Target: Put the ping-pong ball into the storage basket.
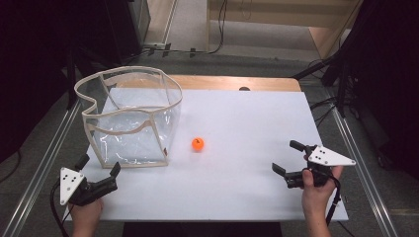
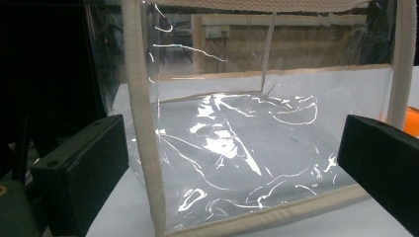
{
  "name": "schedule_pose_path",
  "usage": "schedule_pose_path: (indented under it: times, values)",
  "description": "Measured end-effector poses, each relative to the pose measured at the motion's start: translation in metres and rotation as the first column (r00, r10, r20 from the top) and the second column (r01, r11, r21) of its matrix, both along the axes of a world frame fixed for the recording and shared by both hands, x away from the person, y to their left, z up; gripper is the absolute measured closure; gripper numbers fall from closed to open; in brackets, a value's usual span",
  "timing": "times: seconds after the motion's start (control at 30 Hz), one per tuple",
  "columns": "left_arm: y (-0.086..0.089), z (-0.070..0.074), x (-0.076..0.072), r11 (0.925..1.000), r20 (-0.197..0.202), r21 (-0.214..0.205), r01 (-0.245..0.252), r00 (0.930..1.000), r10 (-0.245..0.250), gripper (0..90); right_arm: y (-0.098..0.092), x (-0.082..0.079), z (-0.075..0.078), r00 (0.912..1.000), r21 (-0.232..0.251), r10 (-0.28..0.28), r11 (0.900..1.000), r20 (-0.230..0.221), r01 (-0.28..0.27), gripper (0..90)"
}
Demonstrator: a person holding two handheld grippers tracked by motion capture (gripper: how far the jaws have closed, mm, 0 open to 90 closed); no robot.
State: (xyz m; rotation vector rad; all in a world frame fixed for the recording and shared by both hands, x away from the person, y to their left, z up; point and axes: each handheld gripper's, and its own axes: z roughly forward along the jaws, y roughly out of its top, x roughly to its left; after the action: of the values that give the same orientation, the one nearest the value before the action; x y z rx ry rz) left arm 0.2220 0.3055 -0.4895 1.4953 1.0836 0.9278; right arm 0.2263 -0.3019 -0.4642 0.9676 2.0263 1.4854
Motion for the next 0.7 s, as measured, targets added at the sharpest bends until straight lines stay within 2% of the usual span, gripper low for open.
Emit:
schedule_pose_path:
  times: [0.4,0.7]
  values:
    - [0.000,0.000,0.000,1.0000,-0.001,0.003,0.000,1.0000,0.000,0.0,0.011,0.017,0.013,0.9988,-0.011,0.049,0.9987,-0.002,-0.049,0.0]
    - [0.000,0.000,0.001,1.0000,-0.003,0.005,0.002,1.0000,-0.002,0.0,0.022,0.026,0.017,0.9971,-0.022,0.072,0.9971,-0.023,-0.073,0.0]
